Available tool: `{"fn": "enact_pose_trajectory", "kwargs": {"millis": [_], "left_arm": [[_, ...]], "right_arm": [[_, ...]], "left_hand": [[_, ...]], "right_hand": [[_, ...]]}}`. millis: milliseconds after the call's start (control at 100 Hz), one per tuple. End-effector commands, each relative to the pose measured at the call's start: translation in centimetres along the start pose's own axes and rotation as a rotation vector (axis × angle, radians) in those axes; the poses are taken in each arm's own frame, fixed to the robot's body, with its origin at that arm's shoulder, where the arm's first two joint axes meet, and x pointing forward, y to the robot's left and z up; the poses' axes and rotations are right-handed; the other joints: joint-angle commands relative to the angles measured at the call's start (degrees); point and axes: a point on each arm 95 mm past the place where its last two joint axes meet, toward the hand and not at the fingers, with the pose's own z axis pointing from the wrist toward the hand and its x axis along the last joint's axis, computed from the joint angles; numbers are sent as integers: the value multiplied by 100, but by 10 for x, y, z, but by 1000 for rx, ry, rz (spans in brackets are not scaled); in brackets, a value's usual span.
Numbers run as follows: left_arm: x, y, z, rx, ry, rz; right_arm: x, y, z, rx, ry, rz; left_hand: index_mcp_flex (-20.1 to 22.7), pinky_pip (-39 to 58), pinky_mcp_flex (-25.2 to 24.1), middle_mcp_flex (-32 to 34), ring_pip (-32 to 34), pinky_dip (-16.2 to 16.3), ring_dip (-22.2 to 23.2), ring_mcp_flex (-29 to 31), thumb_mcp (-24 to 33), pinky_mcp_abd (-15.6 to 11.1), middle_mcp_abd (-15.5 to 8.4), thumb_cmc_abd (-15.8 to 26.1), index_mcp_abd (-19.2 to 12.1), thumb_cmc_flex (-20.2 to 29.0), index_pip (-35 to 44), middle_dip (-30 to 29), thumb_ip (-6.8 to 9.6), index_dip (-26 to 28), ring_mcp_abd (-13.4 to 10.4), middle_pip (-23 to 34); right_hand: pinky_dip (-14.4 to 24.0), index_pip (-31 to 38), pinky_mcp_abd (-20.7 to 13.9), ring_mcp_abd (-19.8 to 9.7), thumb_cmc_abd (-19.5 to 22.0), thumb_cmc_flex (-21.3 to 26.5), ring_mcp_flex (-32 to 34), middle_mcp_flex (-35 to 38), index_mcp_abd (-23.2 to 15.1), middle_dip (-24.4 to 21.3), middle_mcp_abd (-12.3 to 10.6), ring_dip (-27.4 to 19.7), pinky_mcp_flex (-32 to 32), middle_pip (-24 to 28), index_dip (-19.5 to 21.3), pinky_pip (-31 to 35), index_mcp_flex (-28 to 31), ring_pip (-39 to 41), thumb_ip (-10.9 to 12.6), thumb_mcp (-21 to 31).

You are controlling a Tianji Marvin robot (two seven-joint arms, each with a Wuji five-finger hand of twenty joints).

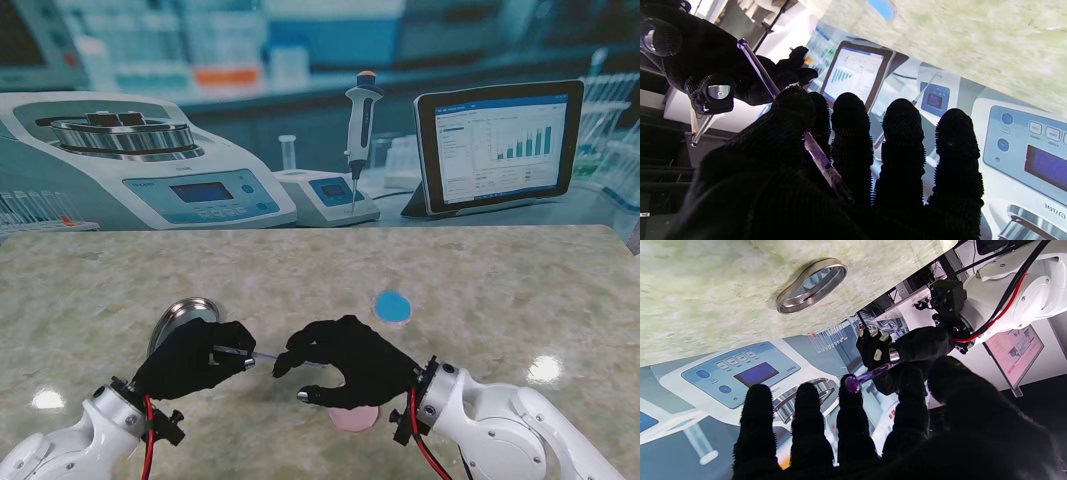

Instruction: Line a culture dish with filter paper and press it flat with a glass rod

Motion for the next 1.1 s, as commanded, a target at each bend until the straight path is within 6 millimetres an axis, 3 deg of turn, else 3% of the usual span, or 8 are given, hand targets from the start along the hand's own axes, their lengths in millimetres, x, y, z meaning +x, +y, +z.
{"fn": "enact_pose_trajectory", "kwargs": {"millis": [0,150,330,380,710,1090], "left_arm": [[1,2,0,-9,2,-4],[2,2,0,-9,3,-8],[3,2,1,-10,7,-11],[4,3,1,-11,8,-13],[5,3,2,-11,7,-21],[6,3,3,-8,5,-32]], "right_arm": [[1,-3,1,16,9,-2],[0,-4,5,31,30,-10],[-1,-5,9,42,50,-21],[-1,-5,10,43,55,-22],[-5,-8,18,59,72,-27],[-6,-13,25,45,97,-13]], "left_hand": [[393,237,-12,78,146,194,111,103,253,169,21,152,-489,358,699,95,71,327,105,129],[394,237,-12,79,145,195,112,103,236,169,22,156,-488,365,697,95,76,329,105,129],[392,228,-20,79,145,192,113,103,227,165,22,157,-481,371,692,95,80,327,105,129],[392,227,-20,79,145,192,113,103,227,165,22,157,-481,374,691,96,81,328,105,129],[392,225,-19,79,144,193,114,103,212,165,39,159,-478,380,688,93,87,329,105,123],[399,224,-19,96,149,194,114,127,208,165,45,159,-463,384,681,84,91,327,115,112]], "right_hand": [[117,71,-17,9,-61,-76,192,106,-217,26,-21,29,4,-22,21,194,149,167,-150,-74],[157,410,-22,-75,-241,-32,370,397,-216,-28,-80,18,107,-124,-243,285,320,164,-331,74],[208,674,-12,-63,-385,-10,622,704,-146,-11,-76,38,302,-71,-333,440,542,239,-374,145],[203,981,-5,-53,-440,-36,691,796,-150,7,-42,52,344,-86,-592,504,553,260,-428,240],[314,1189,-30,-55,-502,-16,969,1117,-32,102,21,152,546,89,-611,805,702,472,-449,276],[537,1625,-47,-72,-664,-48,1681,1914,824,370,106,451,945,505,-572,1396,1446,1037,-522,558]]}}
